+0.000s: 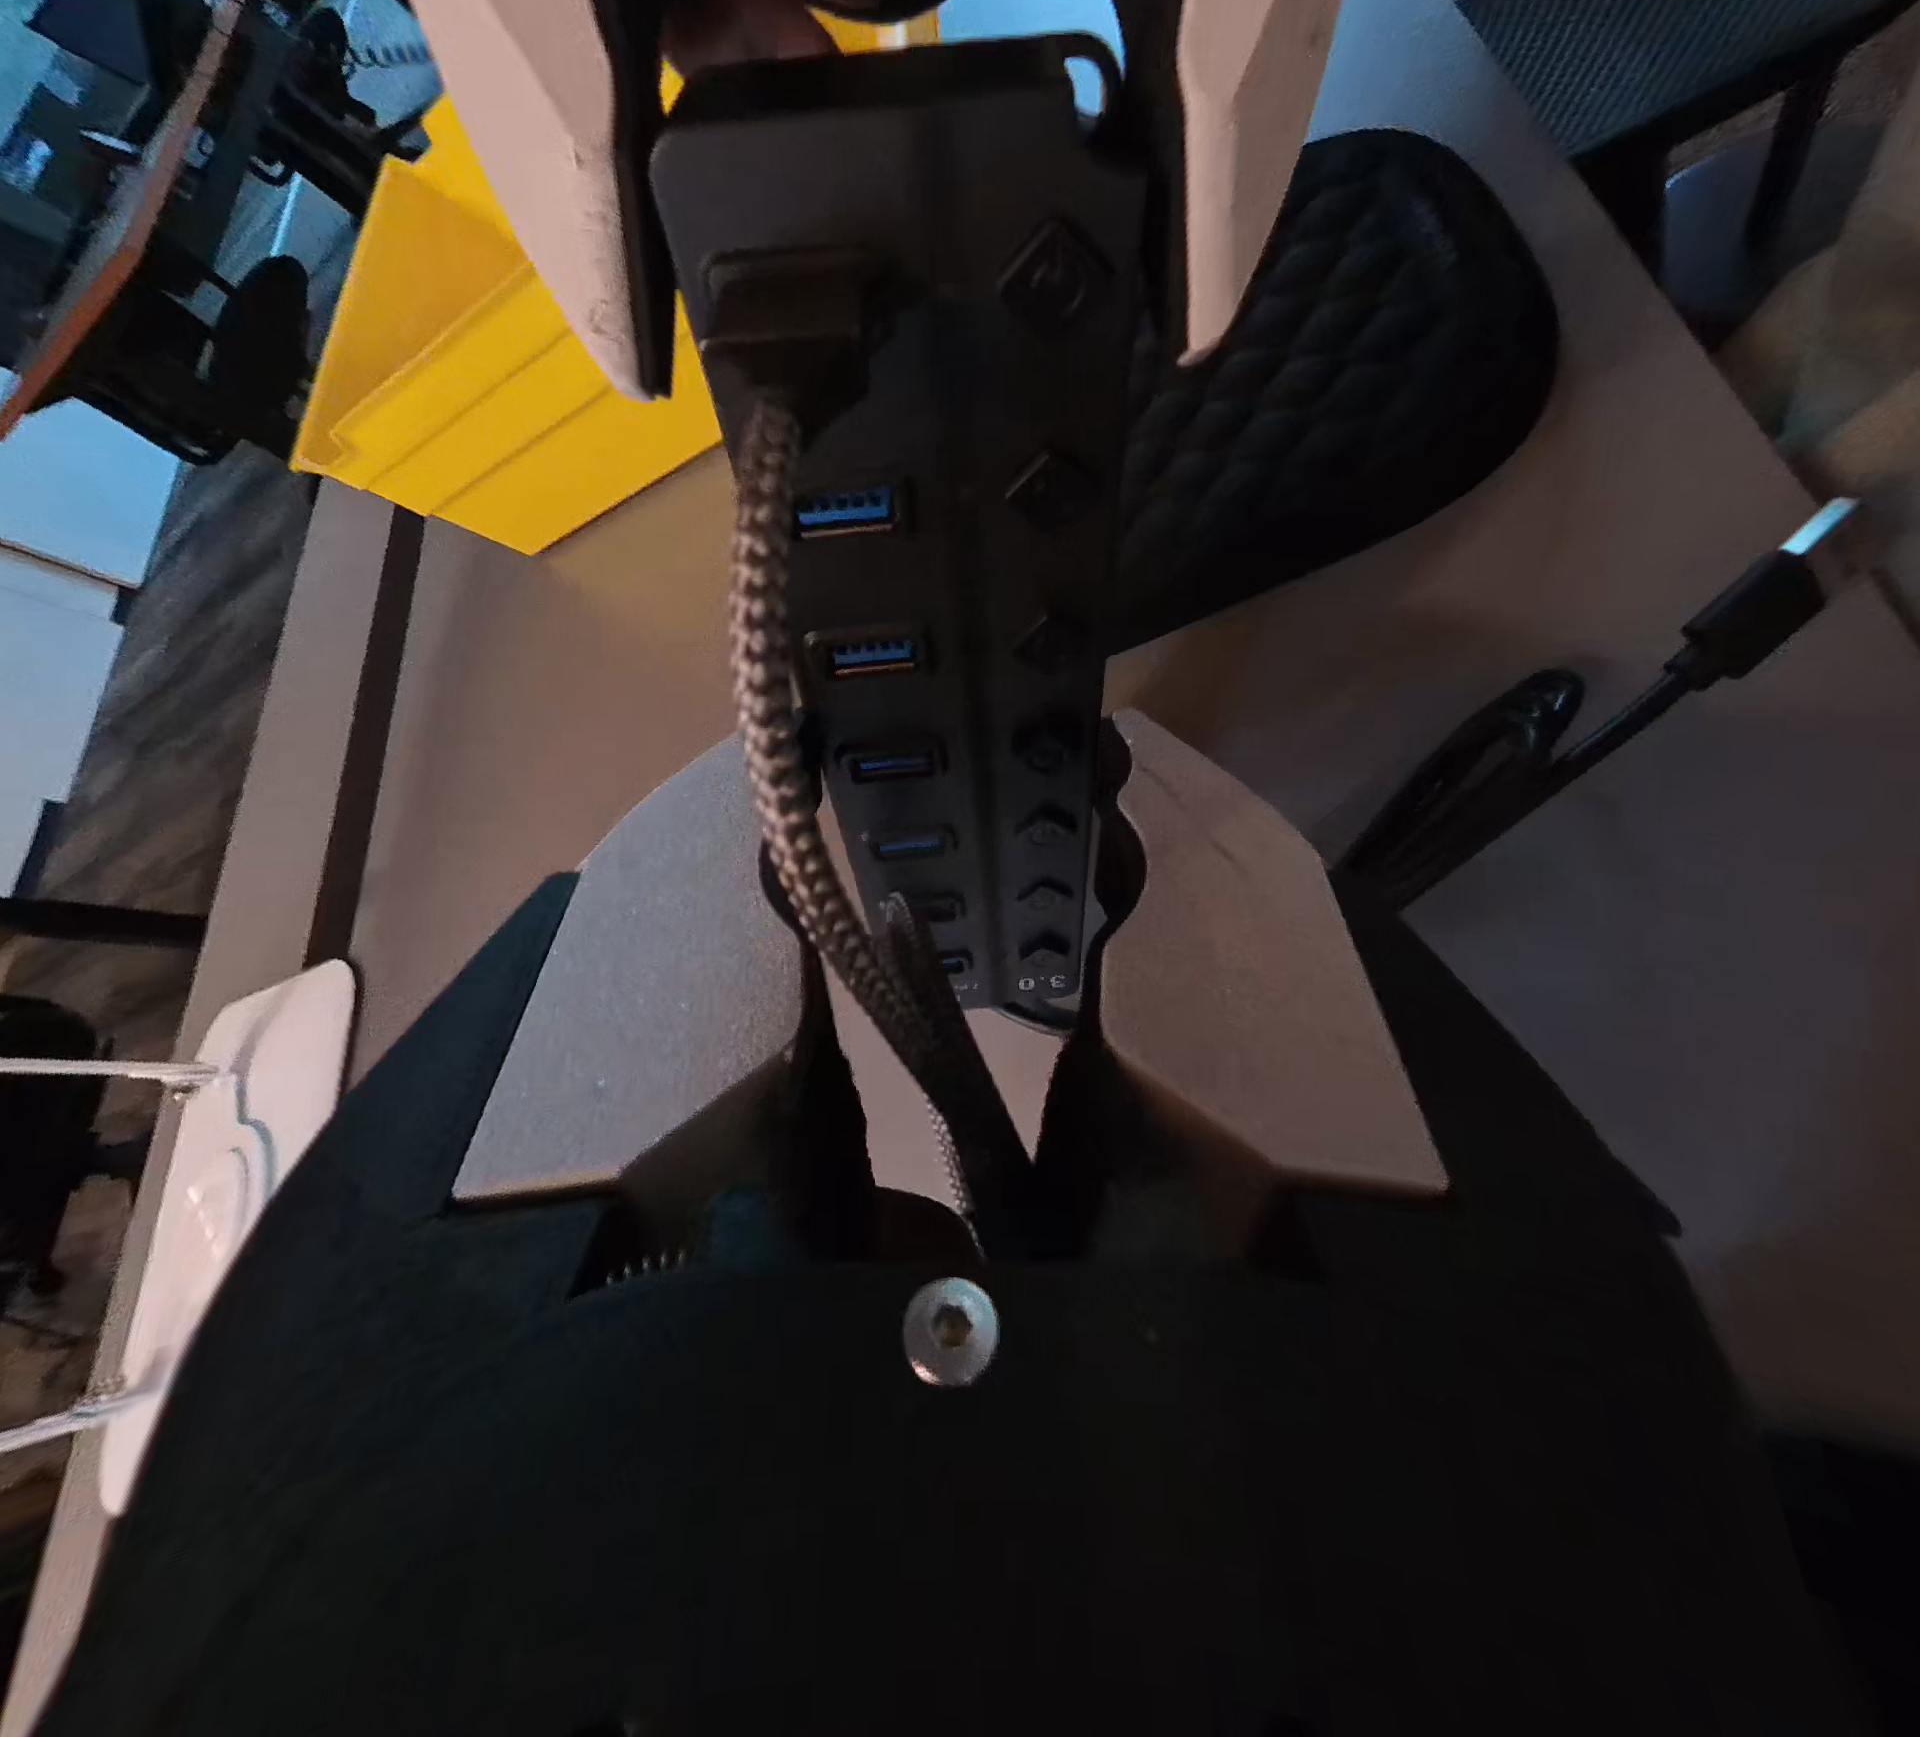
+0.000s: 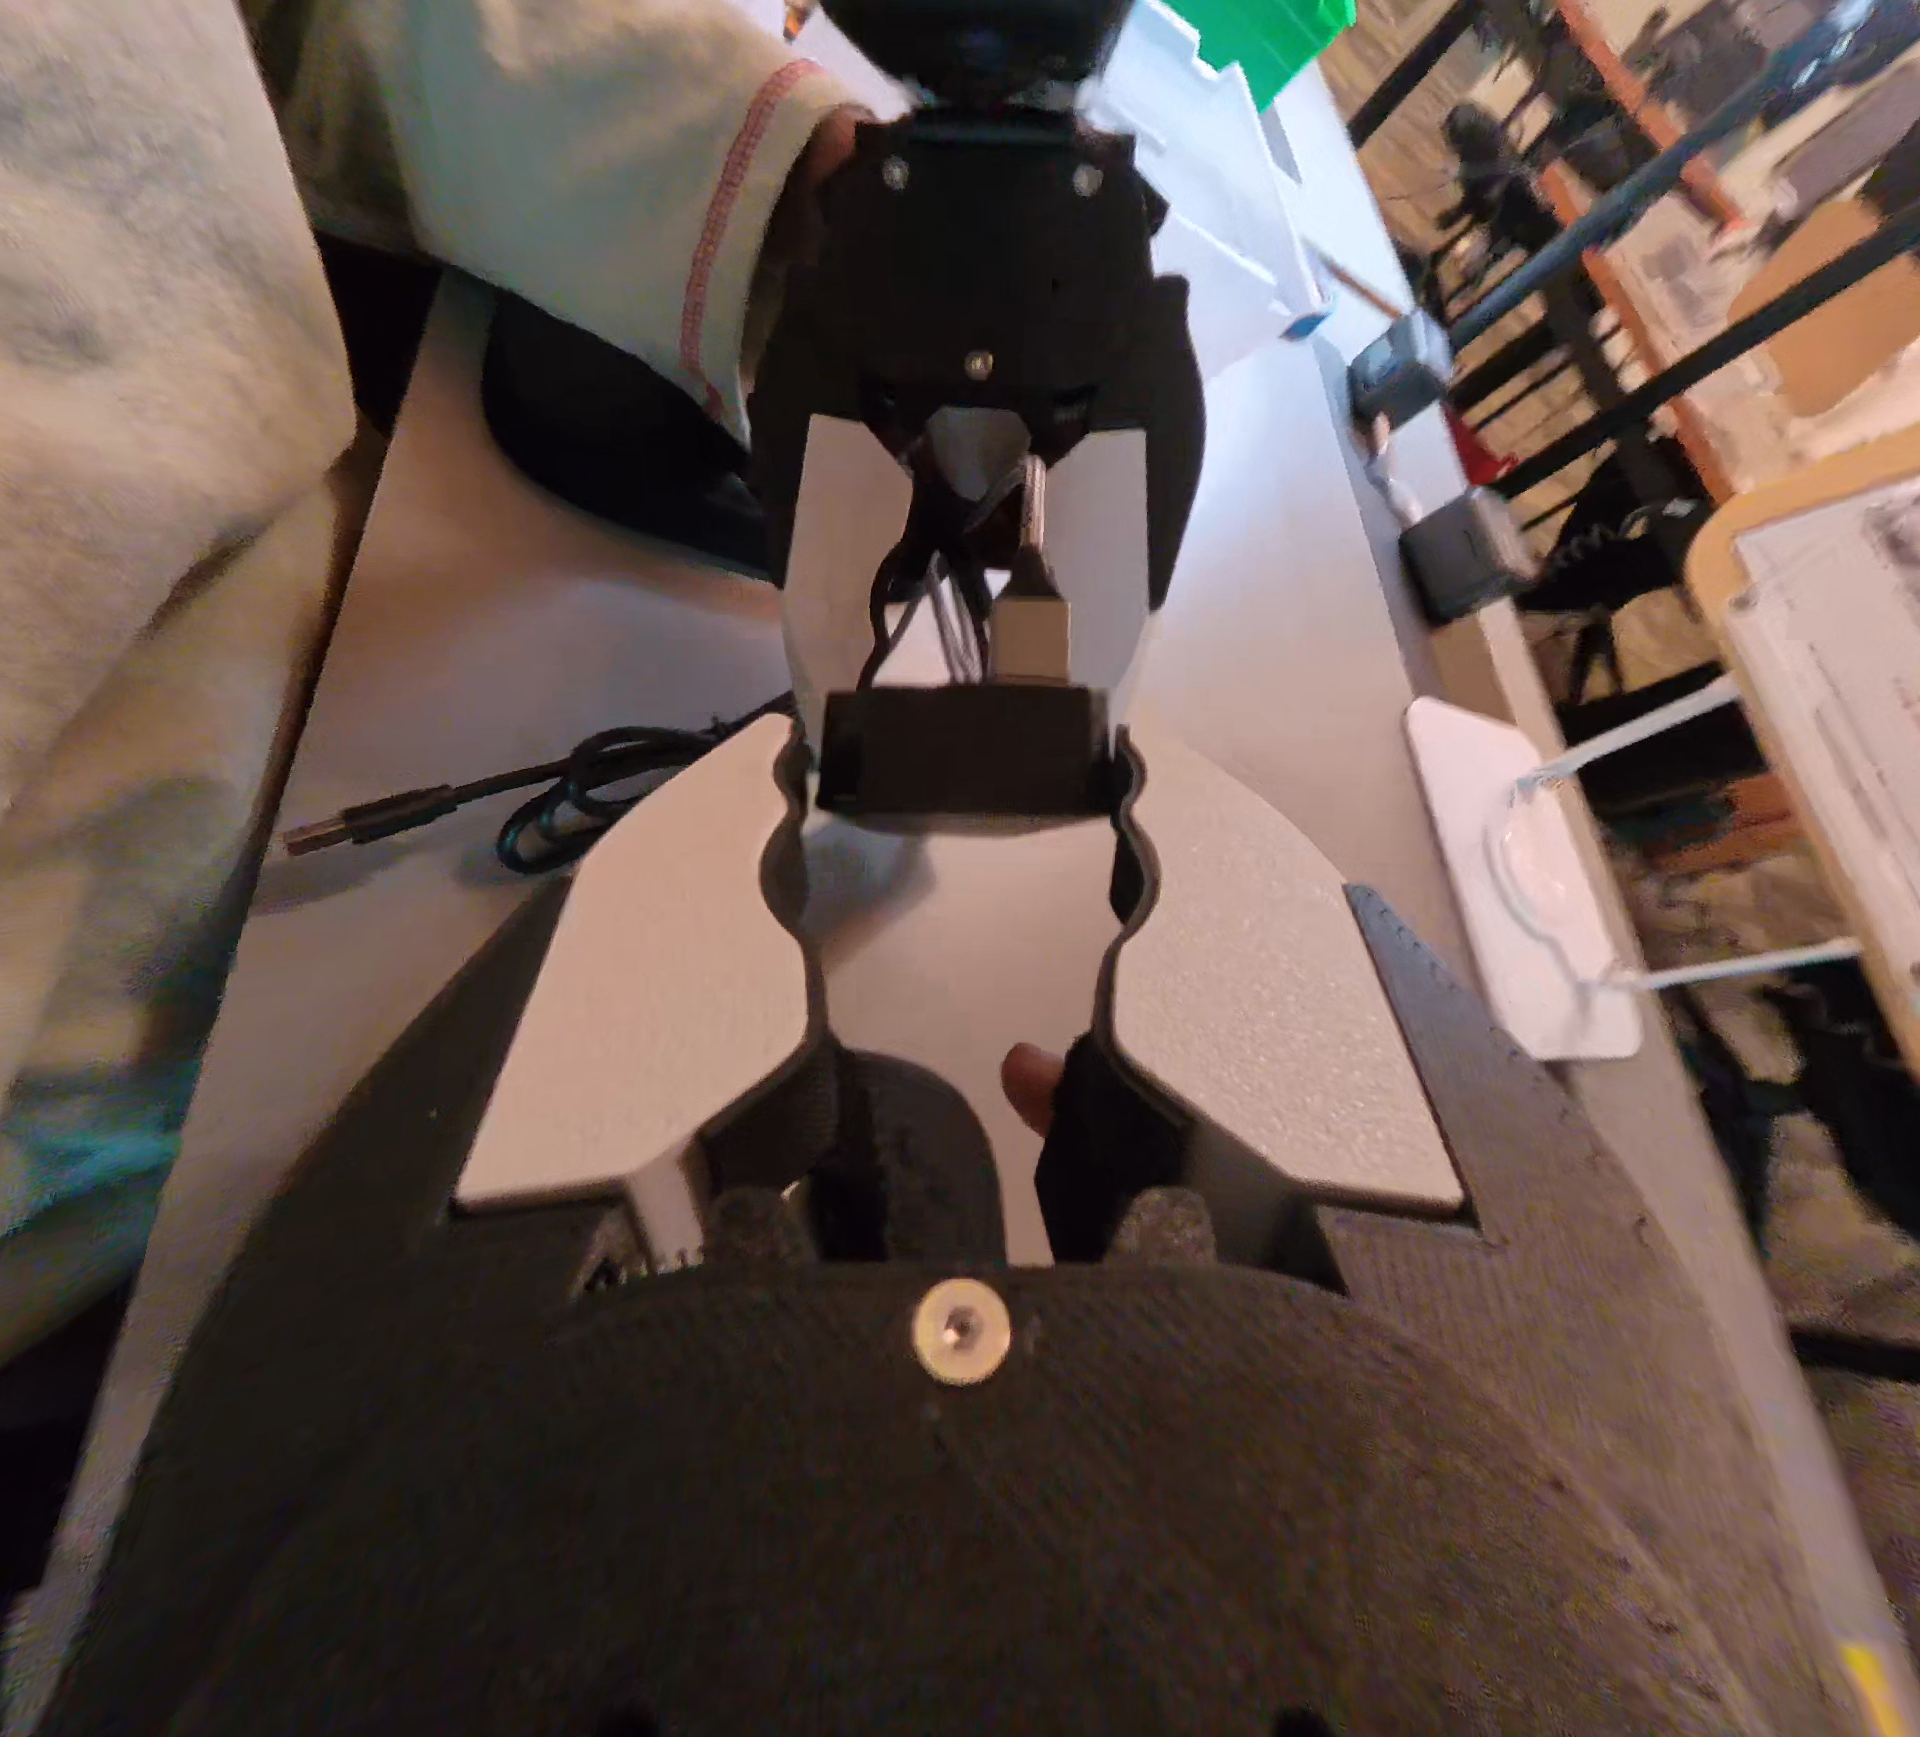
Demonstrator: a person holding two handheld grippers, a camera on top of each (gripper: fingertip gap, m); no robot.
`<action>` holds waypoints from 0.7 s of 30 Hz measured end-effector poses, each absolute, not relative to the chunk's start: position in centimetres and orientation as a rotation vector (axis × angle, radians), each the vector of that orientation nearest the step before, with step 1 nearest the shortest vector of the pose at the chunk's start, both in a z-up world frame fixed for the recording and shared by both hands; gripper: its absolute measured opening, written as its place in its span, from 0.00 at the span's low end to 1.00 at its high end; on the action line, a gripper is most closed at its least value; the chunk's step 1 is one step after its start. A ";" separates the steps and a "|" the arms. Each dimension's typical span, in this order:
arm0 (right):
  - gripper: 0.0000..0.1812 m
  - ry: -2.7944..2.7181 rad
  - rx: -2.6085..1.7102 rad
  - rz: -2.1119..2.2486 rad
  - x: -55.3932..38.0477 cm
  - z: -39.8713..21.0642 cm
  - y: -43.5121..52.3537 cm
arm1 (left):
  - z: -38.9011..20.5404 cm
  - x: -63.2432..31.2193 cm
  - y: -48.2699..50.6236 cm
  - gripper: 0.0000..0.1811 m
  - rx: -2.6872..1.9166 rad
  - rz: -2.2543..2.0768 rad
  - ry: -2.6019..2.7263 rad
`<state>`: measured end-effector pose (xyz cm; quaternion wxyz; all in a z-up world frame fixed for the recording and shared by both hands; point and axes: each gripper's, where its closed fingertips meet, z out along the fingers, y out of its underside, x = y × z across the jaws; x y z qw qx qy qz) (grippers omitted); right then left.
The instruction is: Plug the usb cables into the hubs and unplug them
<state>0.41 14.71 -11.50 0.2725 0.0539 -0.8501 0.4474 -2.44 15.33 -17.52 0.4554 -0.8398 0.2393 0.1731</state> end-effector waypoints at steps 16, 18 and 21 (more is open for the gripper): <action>0.31 -2.317 -0.113 0.873 -1.3 -15.7 20.2 | -14.9 -2.8 16.9 0.38 -2.043 0.297 0.357; 0.30 -2.365 -0.205 0.901 -1.3 -17.7 21.8 | -11.3 -3.3 15.2 0.44 -1.844 0.276 0.208; 0.30 -2.441 -0.309 0.915 -1.1 -20.6 23.3 | -6.5 -4.6 10.3 0.45 -1.553 0.293 -0.023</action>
